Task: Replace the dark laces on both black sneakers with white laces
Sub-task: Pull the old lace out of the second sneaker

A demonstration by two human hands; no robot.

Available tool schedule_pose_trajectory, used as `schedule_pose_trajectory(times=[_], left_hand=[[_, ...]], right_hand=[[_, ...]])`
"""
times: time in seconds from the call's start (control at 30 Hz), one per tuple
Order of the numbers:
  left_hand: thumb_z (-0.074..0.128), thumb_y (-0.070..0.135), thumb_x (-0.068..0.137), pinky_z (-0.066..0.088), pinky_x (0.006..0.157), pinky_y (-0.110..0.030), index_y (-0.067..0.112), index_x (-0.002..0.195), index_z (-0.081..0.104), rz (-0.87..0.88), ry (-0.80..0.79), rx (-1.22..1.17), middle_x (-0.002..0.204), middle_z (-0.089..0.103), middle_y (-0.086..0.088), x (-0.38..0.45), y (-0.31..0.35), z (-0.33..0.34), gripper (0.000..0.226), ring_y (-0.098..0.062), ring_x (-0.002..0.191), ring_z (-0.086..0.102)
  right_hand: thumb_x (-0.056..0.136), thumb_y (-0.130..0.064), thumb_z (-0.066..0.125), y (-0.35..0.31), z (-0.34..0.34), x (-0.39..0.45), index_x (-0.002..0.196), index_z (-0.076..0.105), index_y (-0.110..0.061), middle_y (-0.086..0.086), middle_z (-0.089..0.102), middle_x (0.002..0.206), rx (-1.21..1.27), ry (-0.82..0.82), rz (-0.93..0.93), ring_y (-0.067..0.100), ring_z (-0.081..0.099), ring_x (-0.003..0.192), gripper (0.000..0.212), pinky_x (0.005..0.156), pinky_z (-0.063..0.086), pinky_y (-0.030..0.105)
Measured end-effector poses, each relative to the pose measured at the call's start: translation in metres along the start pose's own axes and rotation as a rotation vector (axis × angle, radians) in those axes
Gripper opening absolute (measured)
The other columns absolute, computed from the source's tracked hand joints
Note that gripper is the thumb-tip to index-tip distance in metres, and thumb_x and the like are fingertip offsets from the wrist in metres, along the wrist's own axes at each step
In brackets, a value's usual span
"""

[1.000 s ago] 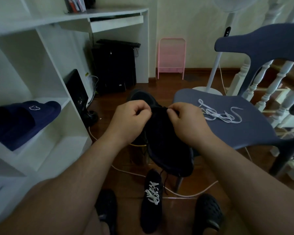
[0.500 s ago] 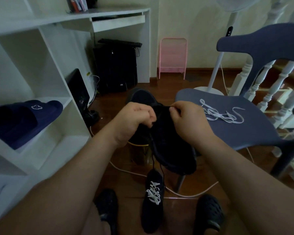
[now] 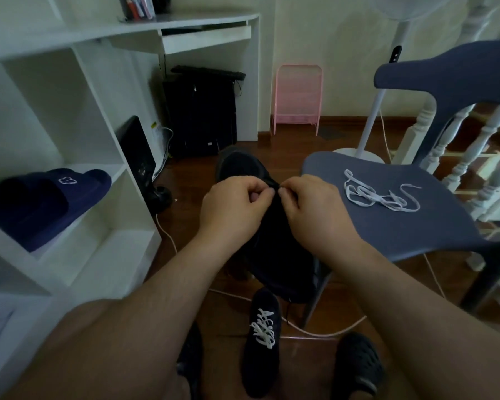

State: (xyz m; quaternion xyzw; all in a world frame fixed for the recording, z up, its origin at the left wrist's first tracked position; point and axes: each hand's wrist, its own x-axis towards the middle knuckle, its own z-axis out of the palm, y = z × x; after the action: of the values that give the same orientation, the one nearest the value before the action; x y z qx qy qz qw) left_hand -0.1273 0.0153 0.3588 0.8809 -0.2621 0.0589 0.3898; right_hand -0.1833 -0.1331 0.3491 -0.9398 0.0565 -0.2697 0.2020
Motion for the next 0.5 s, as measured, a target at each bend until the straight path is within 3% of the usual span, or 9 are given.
schedule_pose_trajectory(times=[0.07, 0.17, 0.23, 0.37, 0.5], left_hand=[[0.066, 0.030, 0.097, 0.043, 0.057, -0.022, 0.027, 0.077, 0.072, 0.043, -0.084, -0.124, 0.065, 0.063, 0.012, 0.002, 0.000, -0.006, 0.021, -0.005, 0.062, 0.058], [0.060, 0.015, 0.073, 0.040, 0.059, -0.027, 0.015, 0.056, 0.061, 0.043, -0.337, -0.492, 0.059, 0.052, -0.002, 0.002, 0.003, -0.019, 0.017, -0.011, 0.059, 0.049], [0.056, 0.019, 0.073, 0.040, 0.061, -0.029, 0.015, 0.055, 0.061, -0.002, -0.401, -0.498, 0.060, 0.051, -0.007, 0.001, 0.003, -0.023, 0.019, -0.014, 0.059, 0.048], [0.060, 0.052, 0.099, 0.059, 0.073, -0.043, 0.032, 0.086, 0.079, -0.087, -0.146, -0.067, 0.079, 0.073, 0.009, 0.001, -0.006, -0.016, 0.031, -0.009, 0.074, 0.067], [0.062, 0.059, 0.097, 0.062, 0.078, -0.039, 0.040, 0.102, 0.080, -0.057, -0.024, 0.001, 0.087, 0.073, 0.017, 0.001, 0.000, -0.005, 0.026, 0.000, 0.086, 0.067]], right_hand=[[0.103, -0.024, 0.053, 0.007, -0.001, 0.003, 0.091, 0.070, -0.012, 0.004, 0.066, 0.088, 0.003, 0.017, 0.054, 0.023, 0.059, 0.084, 0.024, 0.074, 0.042, 0.037], [0.103, -0.021, 0.051, 0.021, -0.008, 0.009, 0.082, 0.065, -0.008, 0.006, 0.062, 0.078, 0.042, 0.032, 0.148, 0.027, 0.058, 0.076, 0.029, 0.067, 0.038, 0.038], [0.104, -0.022, 0.051, 0.024, -0.011, 0.008, 0.081, 0.064, -0.009, 0.005, 0.061, 0.077, 0.034, 0.030, 0.145, 0.025, 0.056, 0.075, 0.029, 0.067, 0.036, 0.036], [0.104, -0.025, 0.051, 0.017, -0.007, 0.002, 0.089, 0.067, -0.011, 0.004, 0.063, 0.087, 0.015, 0.002, 0.095, 0.022, 0.056, 0.083, 0.026, 0.071, 0.039, 0.036], [0.104, -0.024, 0.052, 0.008, -0.003, 0.000, 0.092, 0.069, -0.011, 0.005, 0.064, 0.089, 0.003, 0.006, 0.023, 0.024, 0.058, 0.086, 0.024, 0.077, 0.044, 0.040]])
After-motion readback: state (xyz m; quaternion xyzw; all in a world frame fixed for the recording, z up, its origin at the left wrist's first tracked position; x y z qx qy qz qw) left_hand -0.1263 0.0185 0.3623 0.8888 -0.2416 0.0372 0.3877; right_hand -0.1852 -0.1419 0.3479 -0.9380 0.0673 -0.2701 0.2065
